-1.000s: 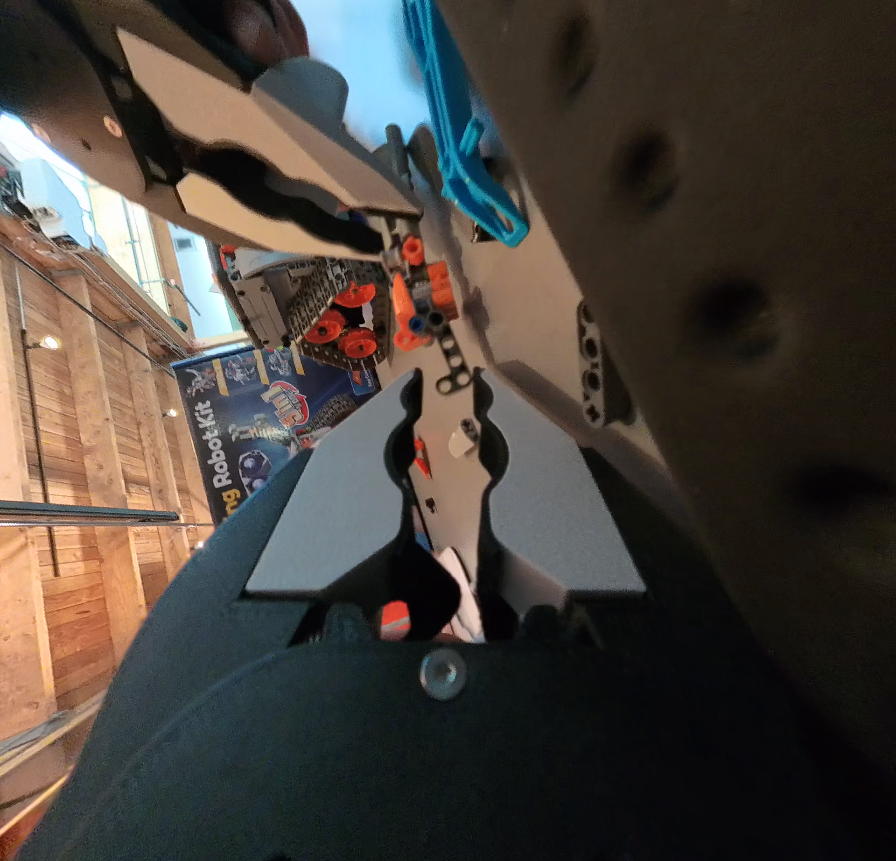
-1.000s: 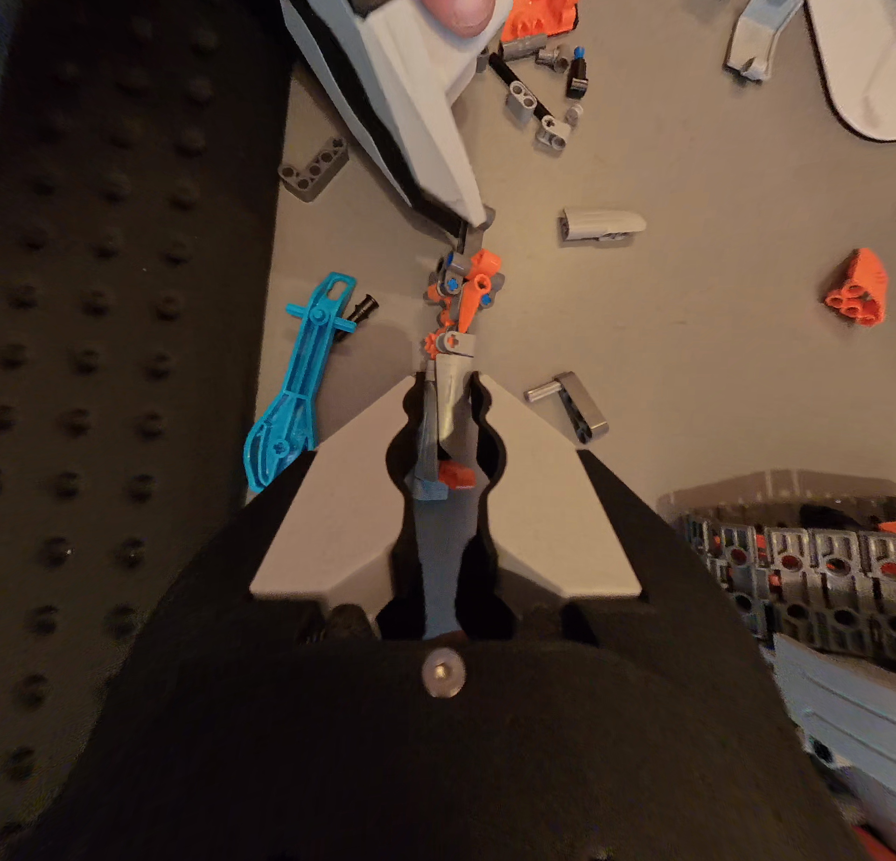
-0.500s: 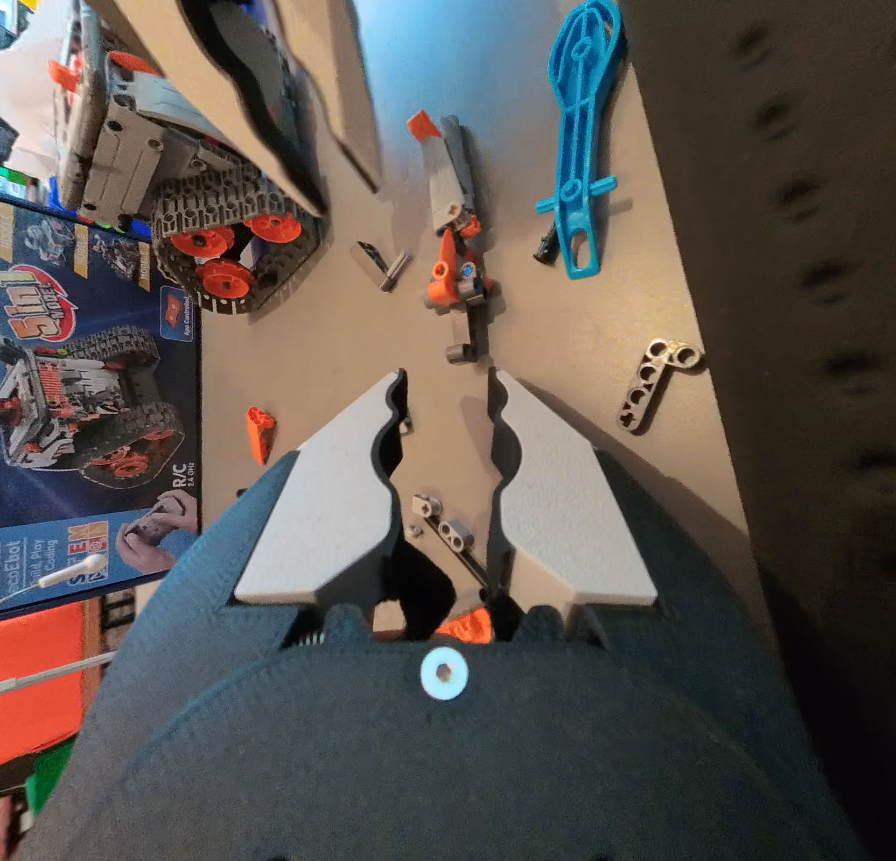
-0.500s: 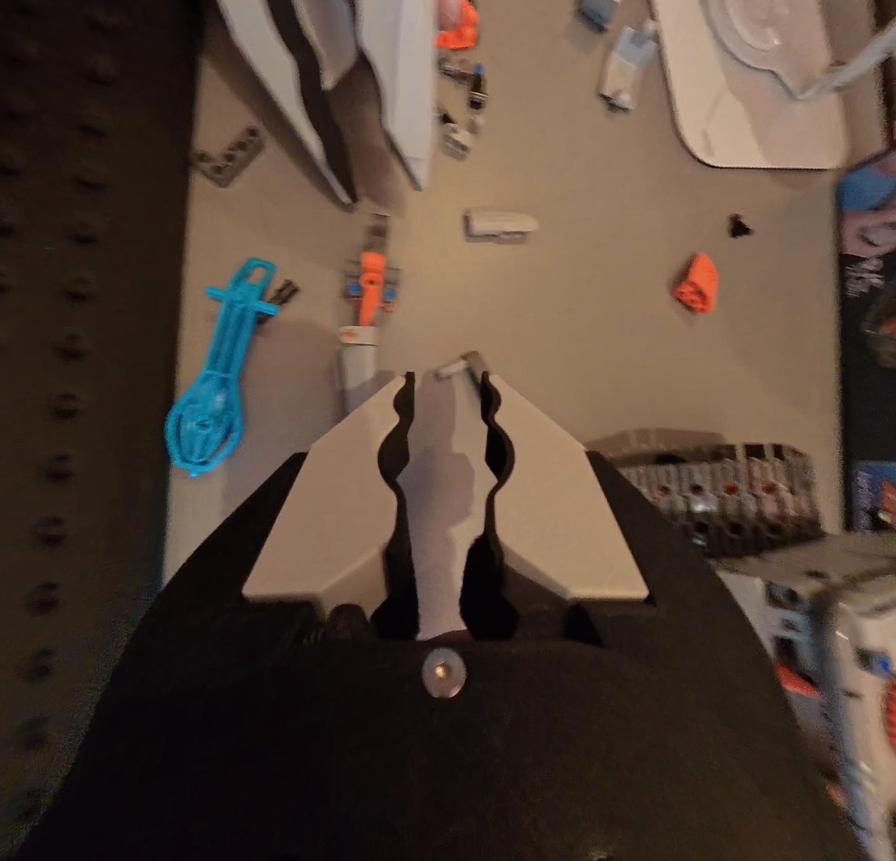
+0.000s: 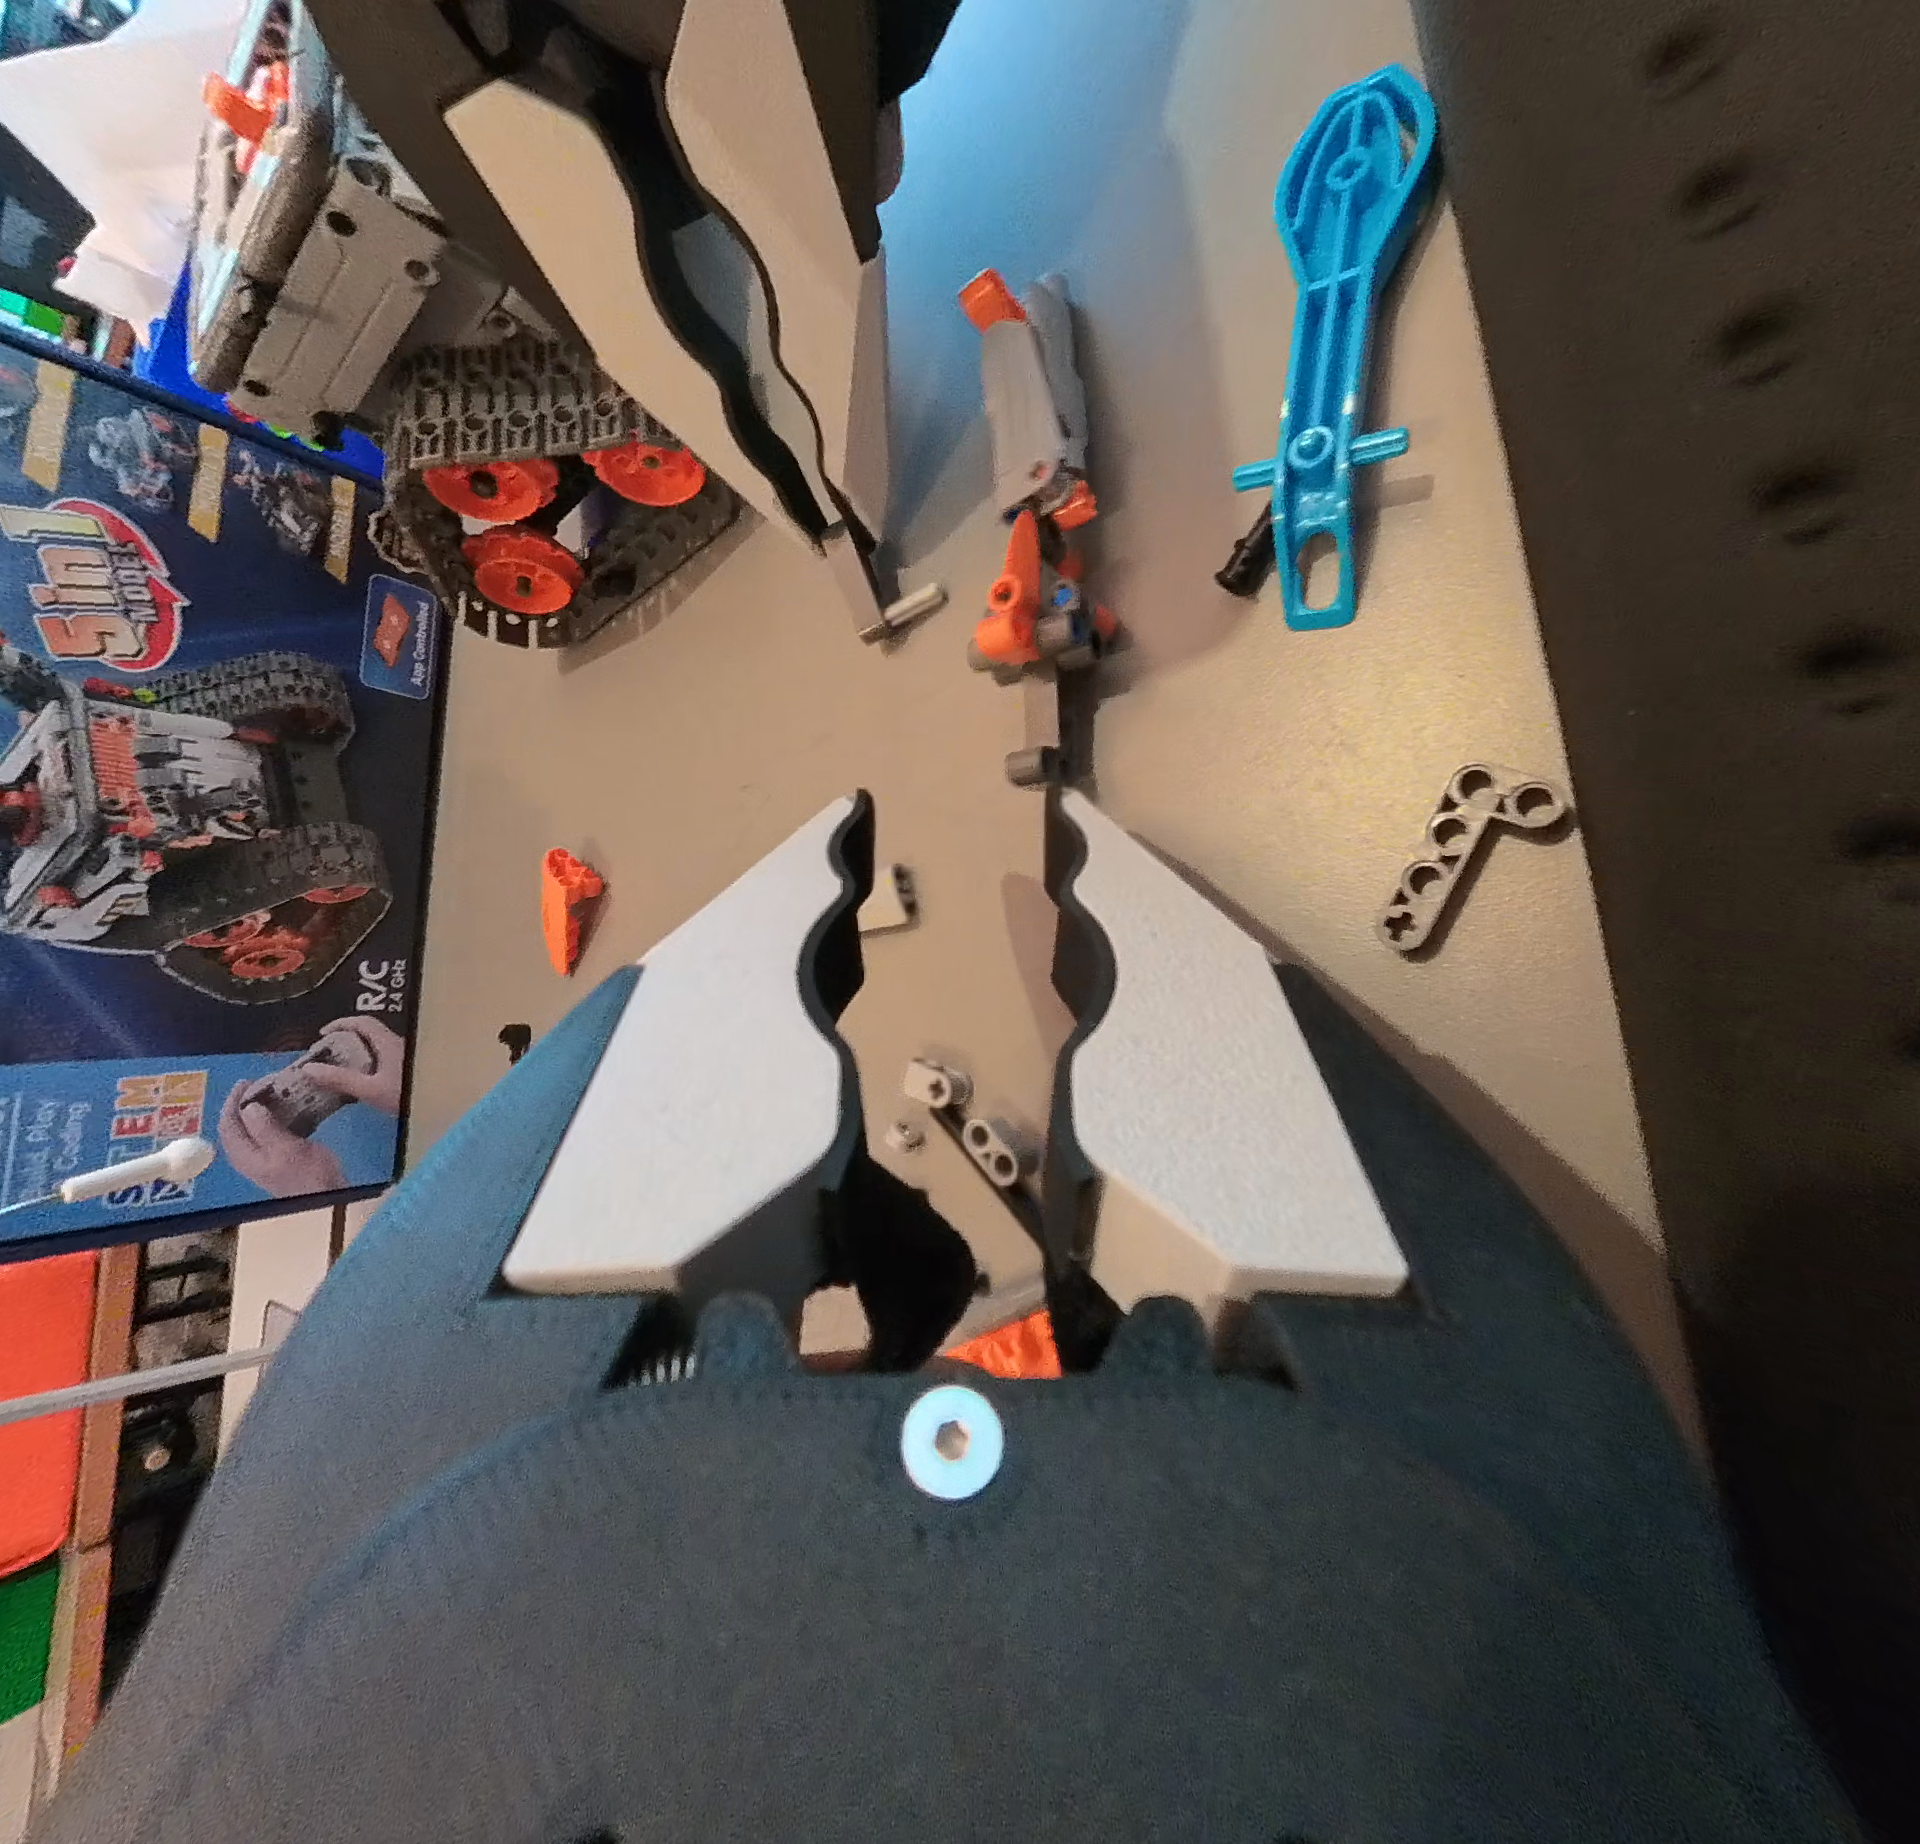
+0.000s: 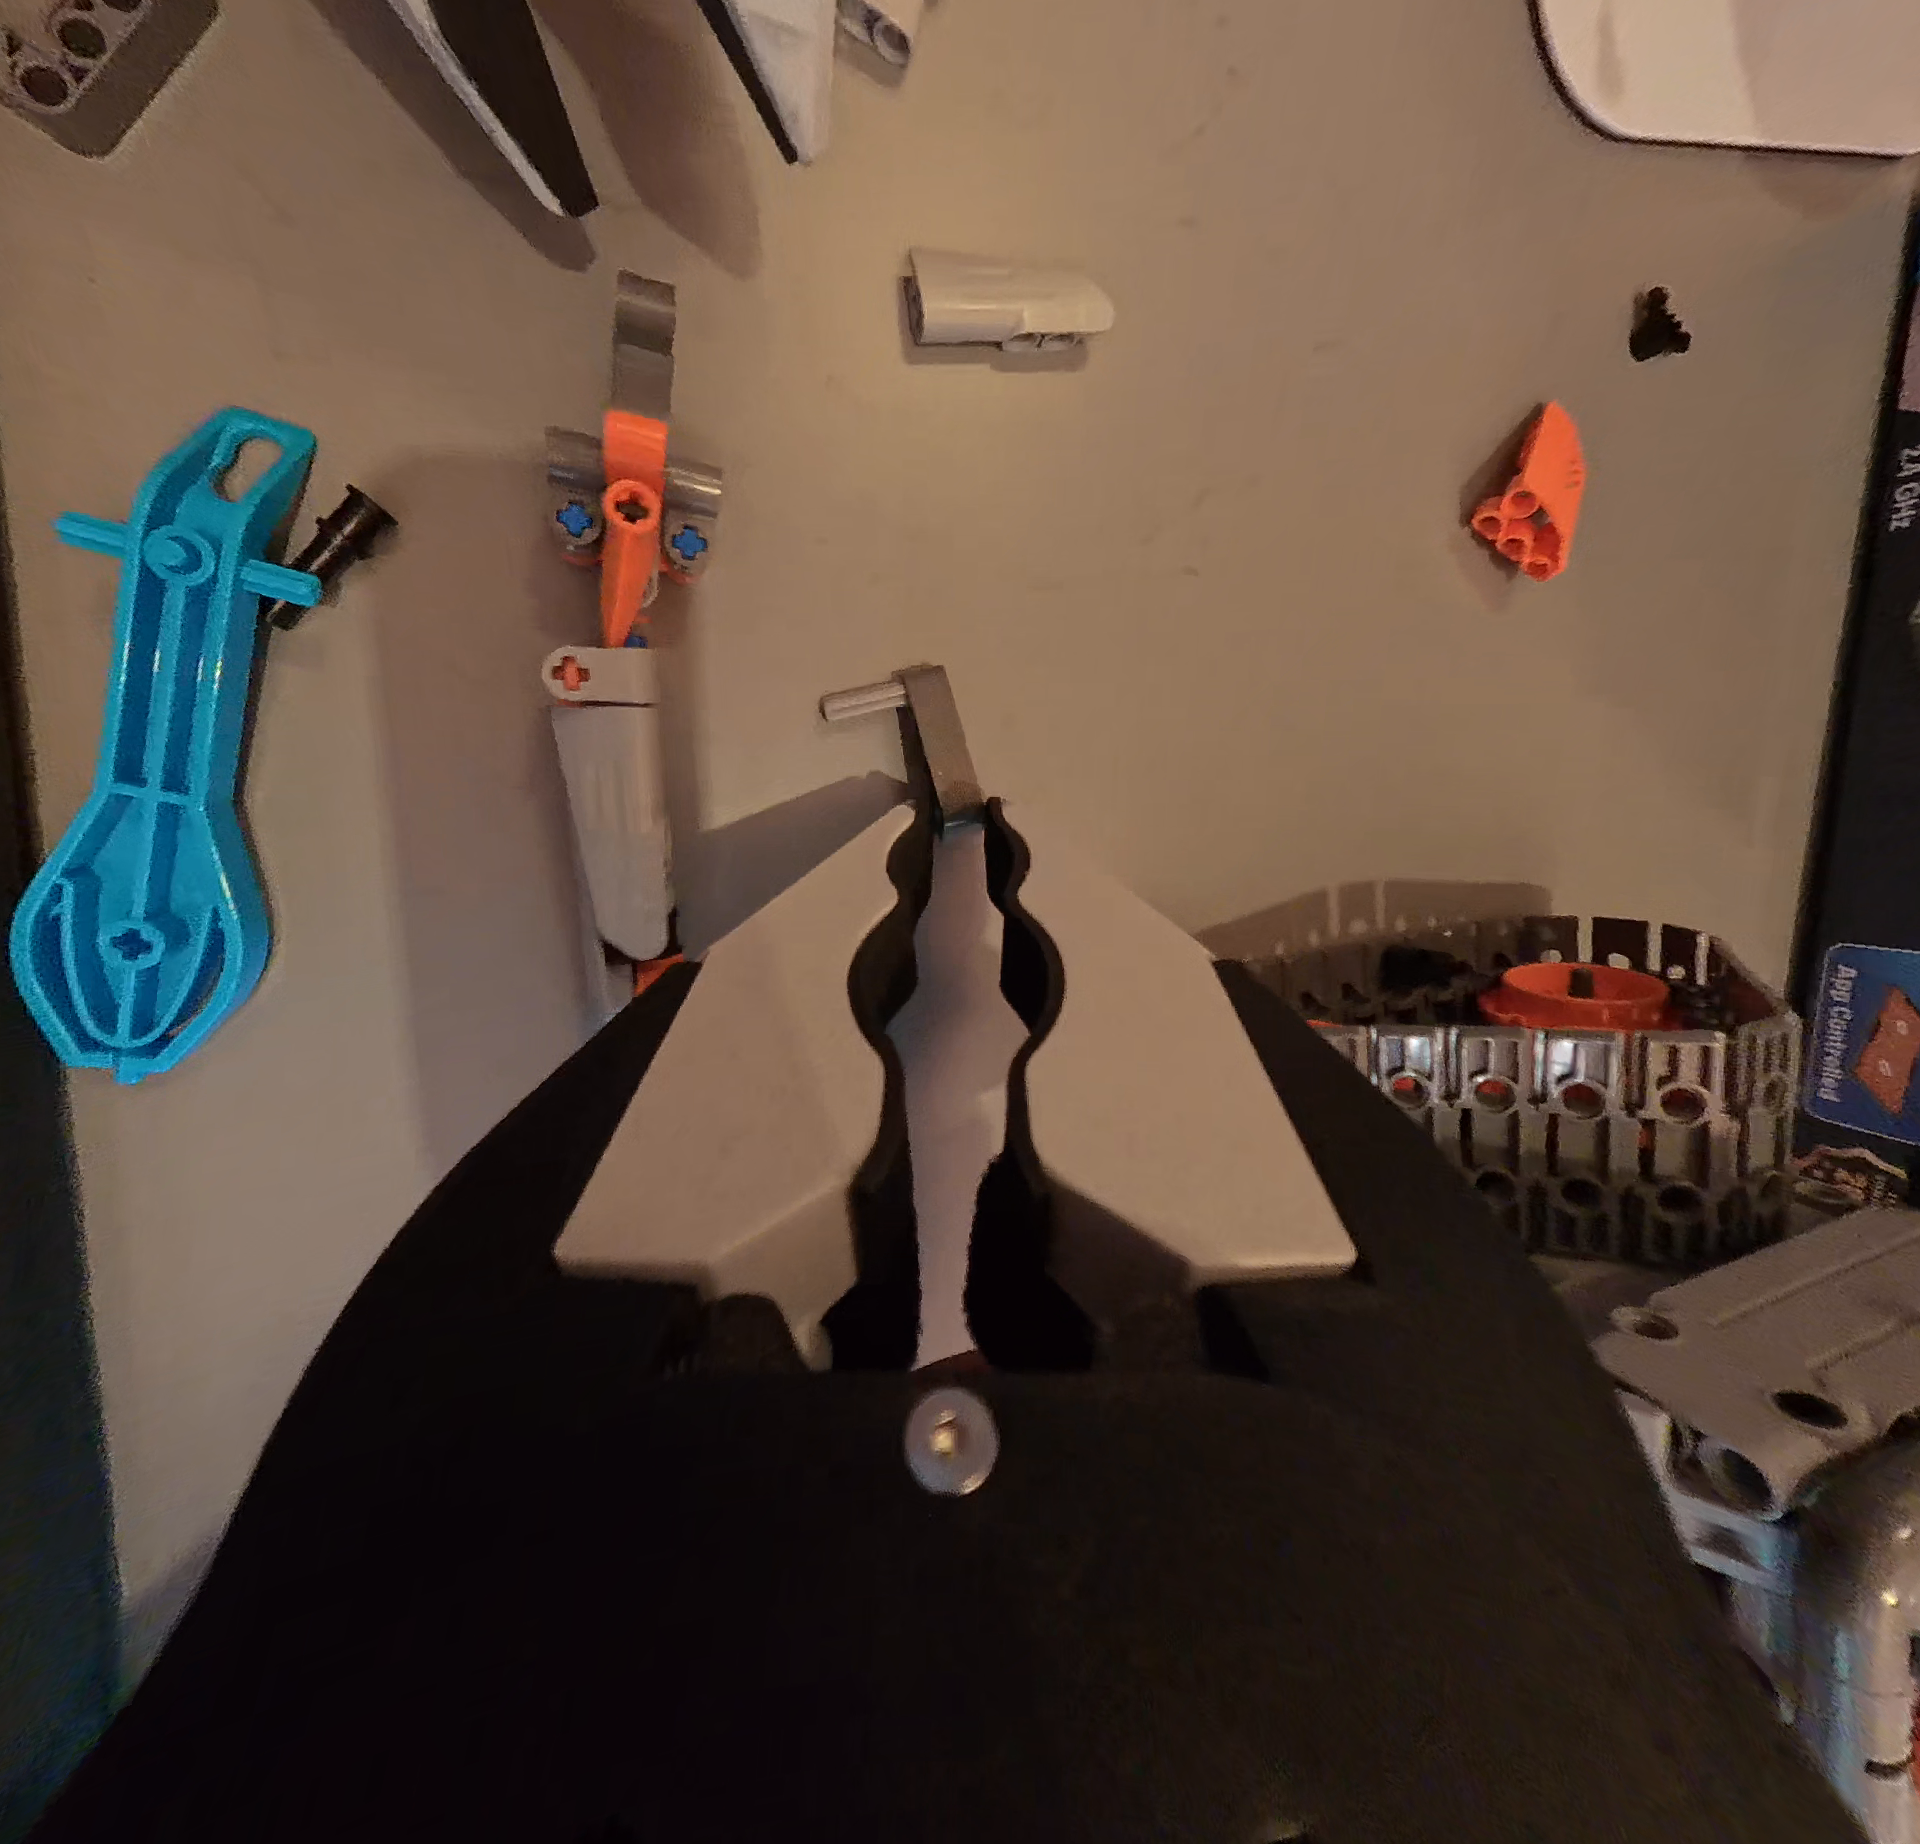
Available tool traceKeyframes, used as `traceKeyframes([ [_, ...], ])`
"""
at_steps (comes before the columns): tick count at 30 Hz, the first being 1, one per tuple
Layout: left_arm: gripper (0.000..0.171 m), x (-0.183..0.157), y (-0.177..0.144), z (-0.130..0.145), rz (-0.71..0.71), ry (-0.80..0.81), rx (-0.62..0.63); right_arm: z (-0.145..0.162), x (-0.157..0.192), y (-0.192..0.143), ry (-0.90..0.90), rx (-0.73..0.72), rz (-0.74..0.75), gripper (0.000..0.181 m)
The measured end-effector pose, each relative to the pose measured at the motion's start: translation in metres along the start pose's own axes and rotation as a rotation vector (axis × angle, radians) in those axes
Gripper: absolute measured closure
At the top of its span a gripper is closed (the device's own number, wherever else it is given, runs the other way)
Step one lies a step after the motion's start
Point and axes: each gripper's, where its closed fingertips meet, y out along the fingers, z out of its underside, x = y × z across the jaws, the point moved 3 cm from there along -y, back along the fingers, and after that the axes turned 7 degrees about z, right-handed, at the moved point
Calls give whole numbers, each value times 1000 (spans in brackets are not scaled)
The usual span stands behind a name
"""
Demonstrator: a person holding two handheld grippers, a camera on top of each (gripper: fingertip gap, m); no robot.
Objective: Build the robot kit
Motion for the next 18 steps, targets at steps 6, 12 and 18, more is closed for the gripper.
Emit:
traceKeyframes([
  [6, 141, 16, -6, 3, -81, -50, -8, -18, -13, -15, 35, -108, 66, 175],
  [12, 140, 30, -14, 3, -162, -93, -30, -48, -19, -28, 67, -230, 86, 175],
  [18, 140, 47, -28, 0, -268, -137, -83, -81, -30, -43, 101, -356, 97, 175],
])
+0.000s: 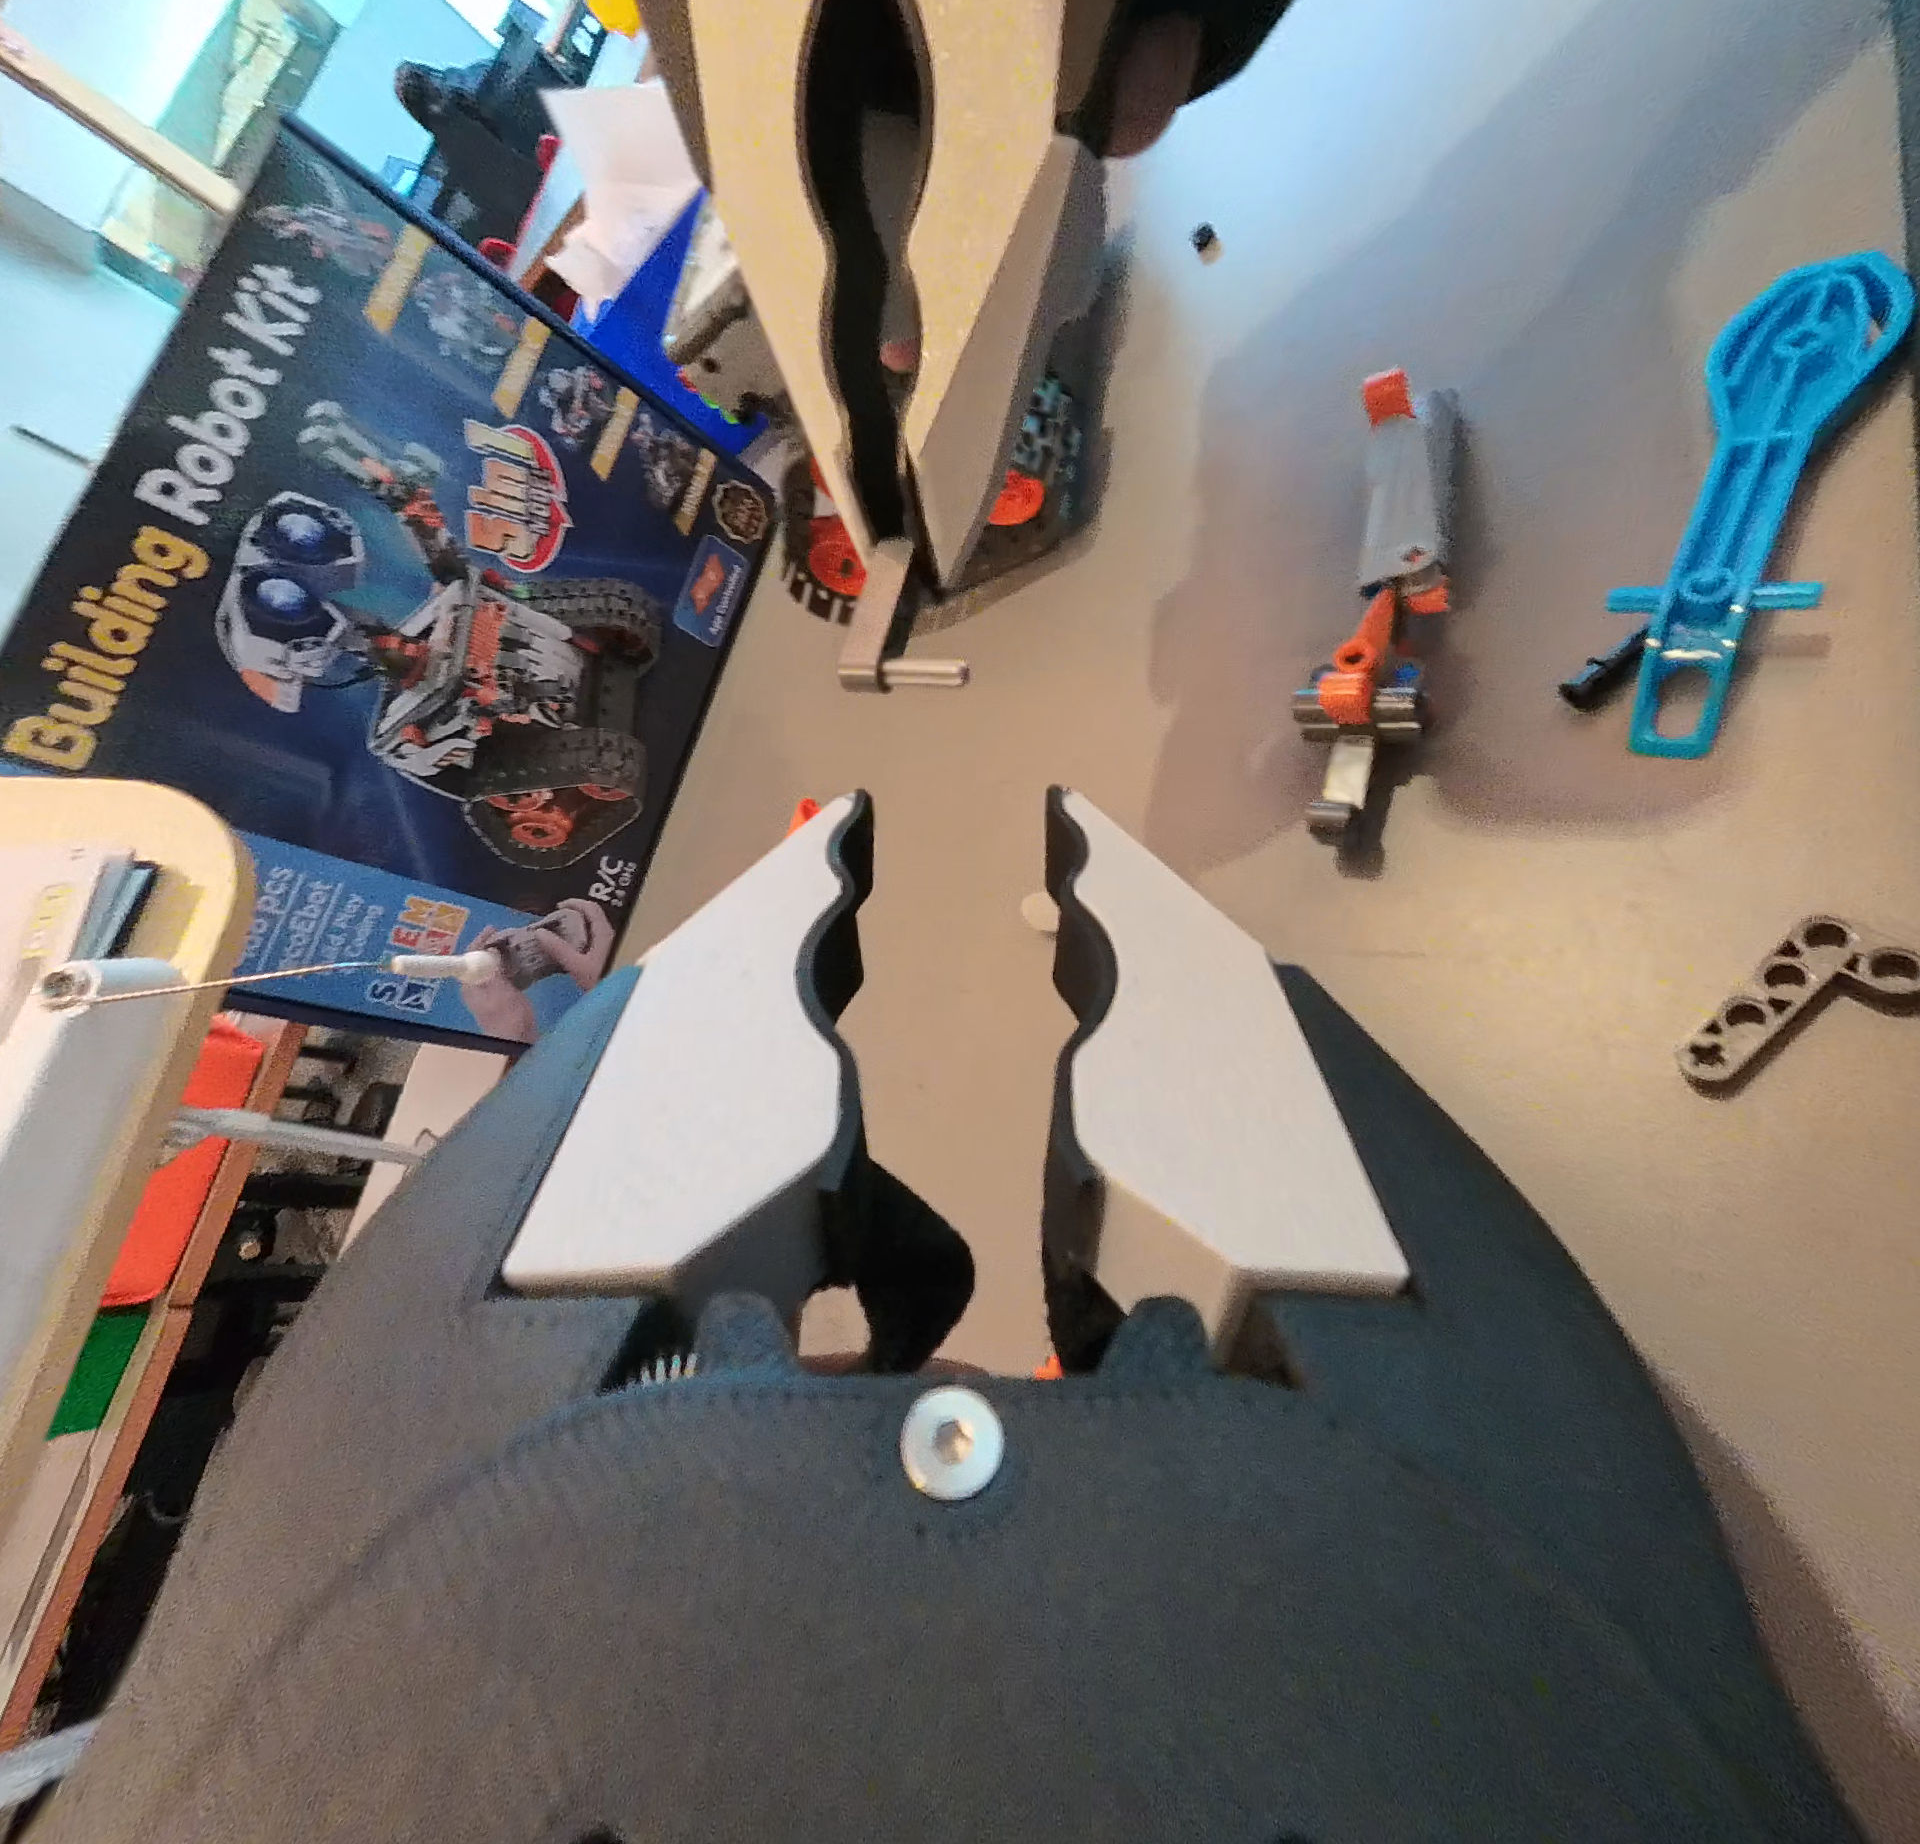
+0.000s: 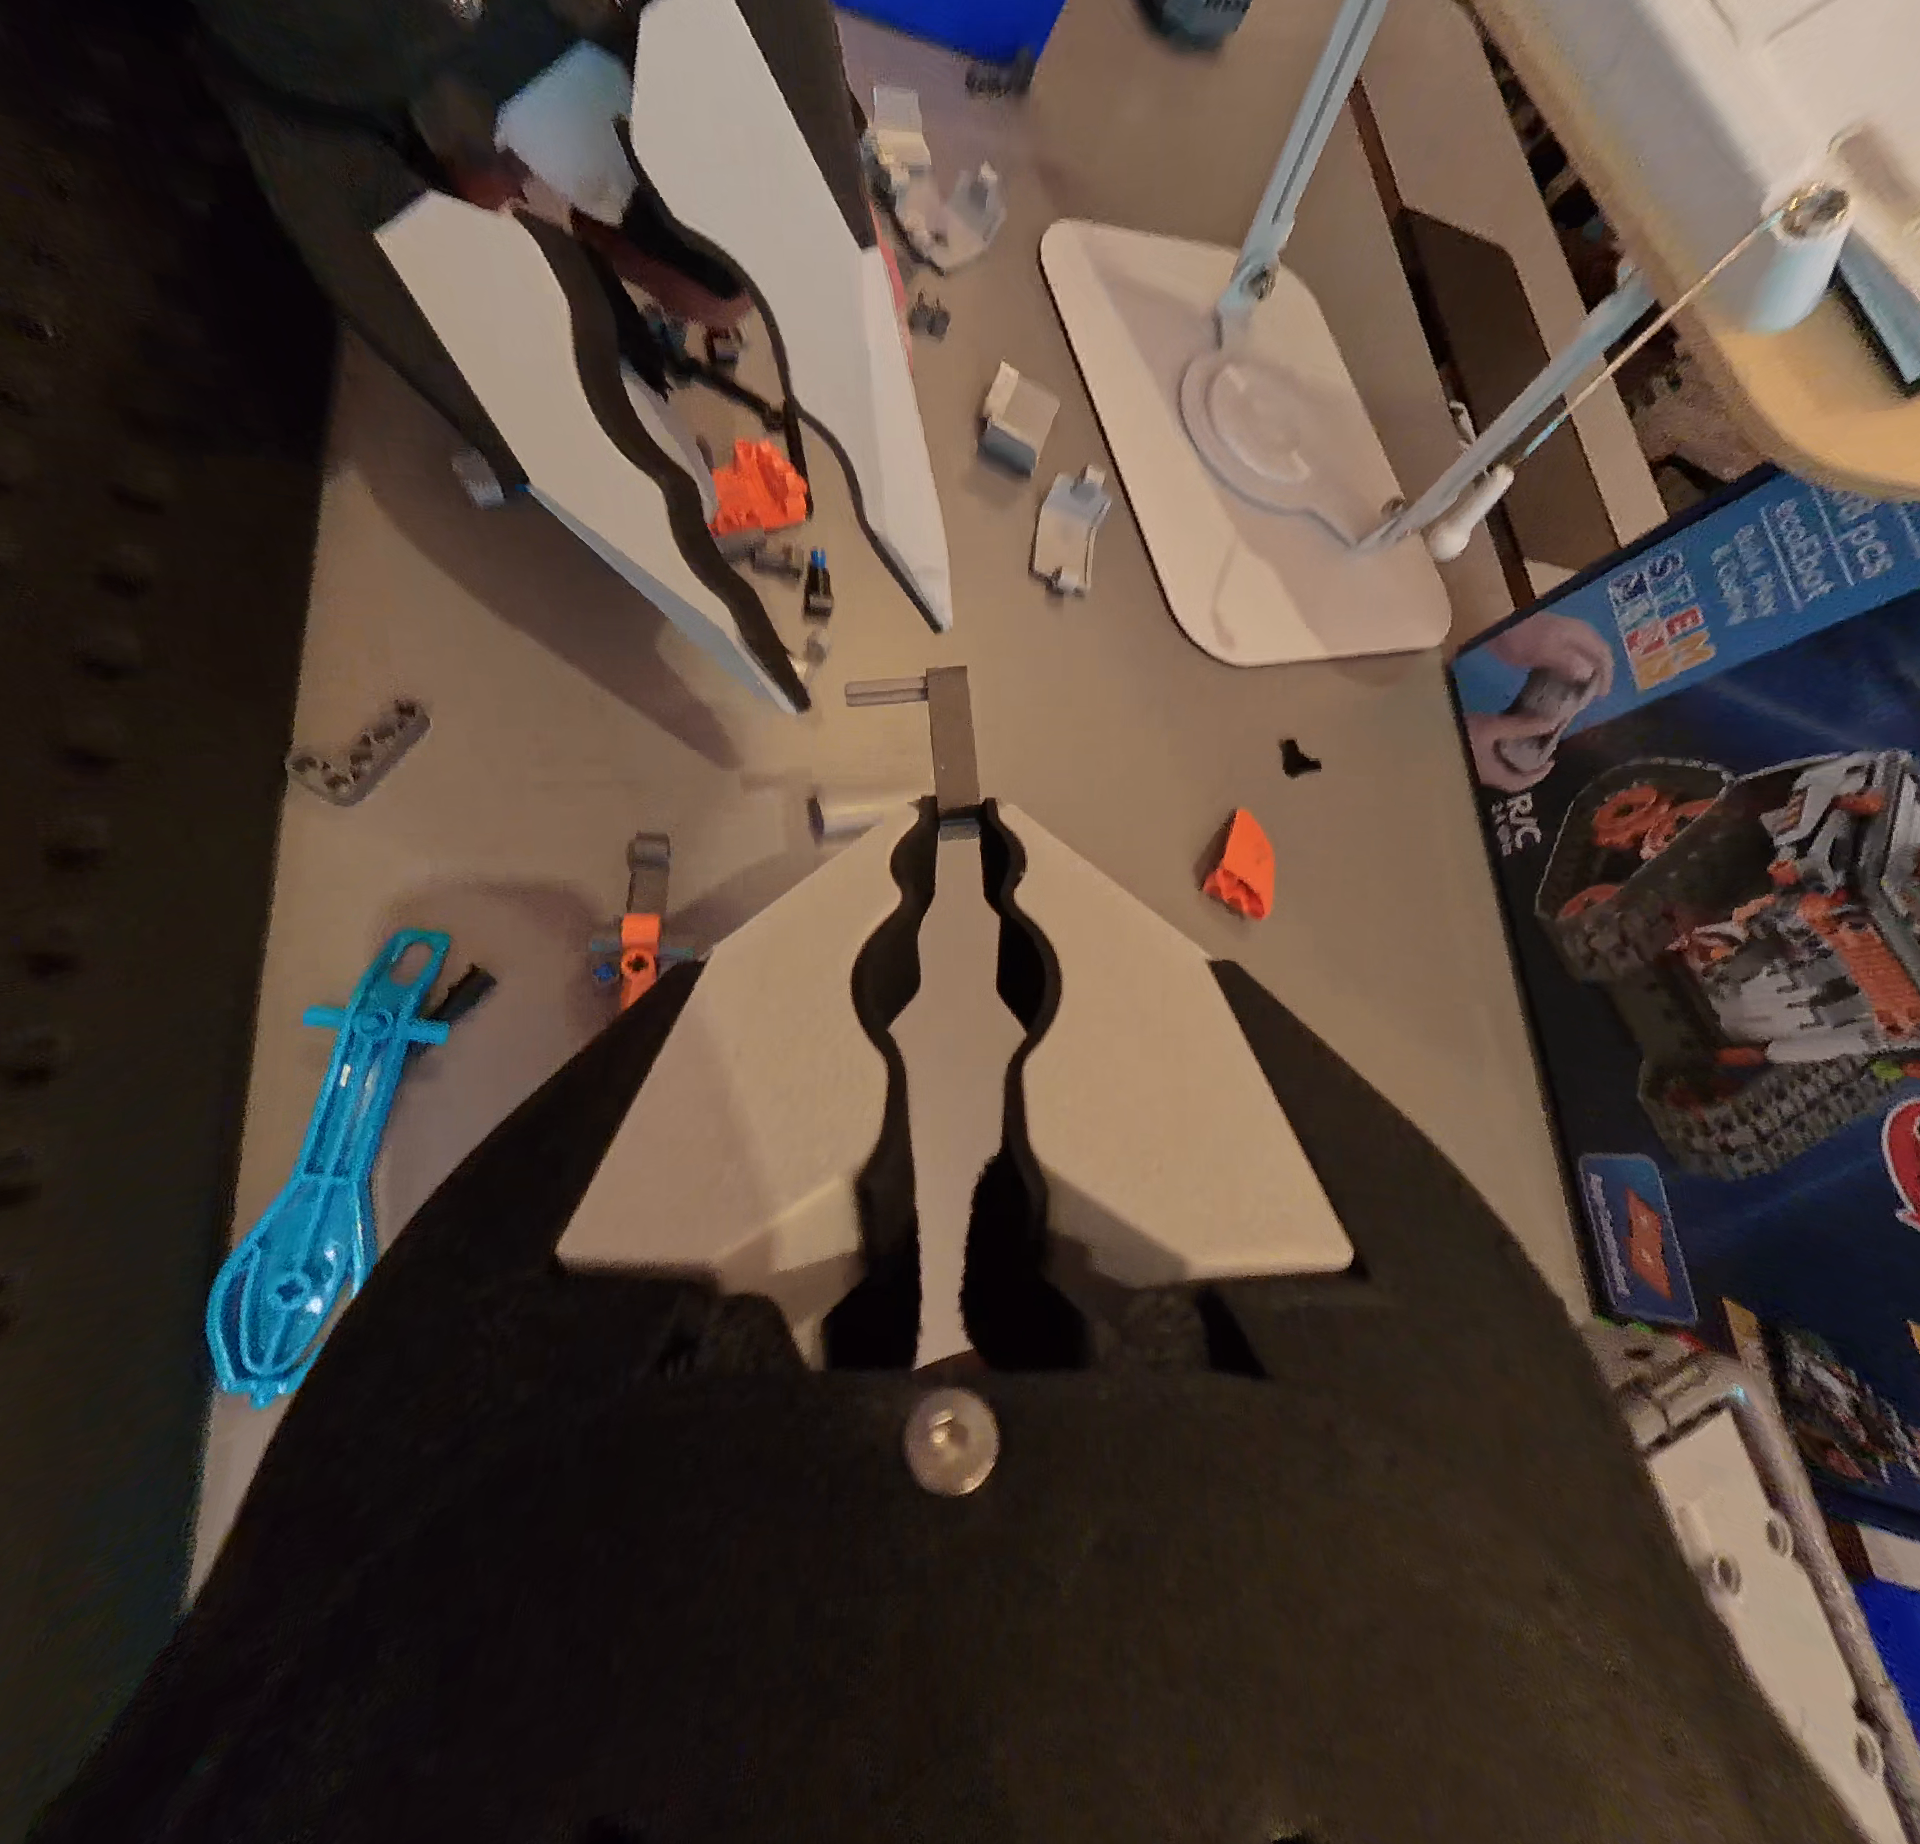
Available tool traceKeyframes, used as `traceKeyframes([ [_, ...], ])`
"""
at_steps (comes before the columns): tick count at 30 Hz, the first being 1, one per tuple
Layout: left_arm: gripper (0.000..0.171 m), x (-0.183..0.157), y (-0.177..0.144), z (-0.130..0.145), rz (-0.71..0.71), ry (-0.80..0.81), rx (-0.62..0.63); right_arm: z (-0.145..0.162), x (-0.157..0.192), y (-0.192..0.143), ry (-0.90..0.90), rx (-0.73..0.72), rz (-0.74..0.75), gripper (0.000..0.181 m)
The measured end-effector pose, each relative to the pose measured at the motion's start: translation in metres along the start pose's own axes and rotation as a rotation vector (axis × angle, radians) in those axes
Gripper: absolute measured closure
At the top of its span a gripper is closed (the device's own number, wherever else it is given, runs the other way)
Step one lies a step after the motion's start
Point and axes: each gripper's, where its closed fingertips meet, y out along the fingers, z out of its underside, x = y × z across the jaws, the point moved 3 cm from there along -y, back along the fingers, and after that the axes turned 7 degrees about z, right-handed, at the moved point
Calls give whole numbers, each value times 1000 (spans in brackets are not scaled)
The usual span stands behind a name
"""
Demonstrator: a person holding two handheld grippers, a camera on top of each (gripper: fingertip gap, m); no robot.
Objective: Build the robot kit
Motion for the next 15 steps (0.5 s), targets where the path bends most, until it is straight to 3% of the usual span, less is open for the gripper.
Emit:
traceKeyframes([
  [8, 141, 21, -12, -6, -91, -81, -83, -19, -6, 5, 93, -104, -30, 176],
  [15, 141, 28, -15, -14, -166, -32, -100, -21, -10, 3, 204, -159, -73, 176],
])
